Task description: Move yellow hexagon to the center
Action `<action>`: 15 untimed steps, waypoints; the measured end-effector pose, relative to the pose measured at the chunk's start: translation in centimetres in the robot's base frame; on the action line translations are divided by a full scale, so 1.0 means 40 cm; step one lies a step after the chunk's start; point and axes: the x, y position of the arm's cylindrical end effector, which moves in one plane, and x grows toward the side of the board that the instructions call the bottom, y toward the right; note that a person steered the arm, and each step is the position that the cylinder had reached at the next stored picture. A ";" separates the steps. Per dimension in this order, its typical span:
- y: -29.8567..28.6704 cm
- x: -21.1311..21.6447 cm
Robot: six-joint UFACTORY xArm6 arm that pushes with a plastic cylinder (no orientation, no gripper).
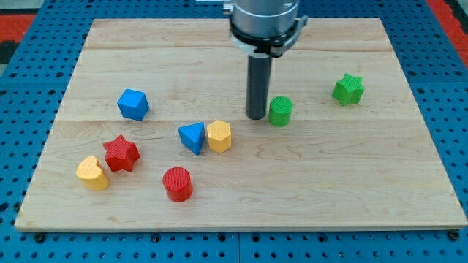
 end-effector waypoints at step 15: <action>-0.192 -0.045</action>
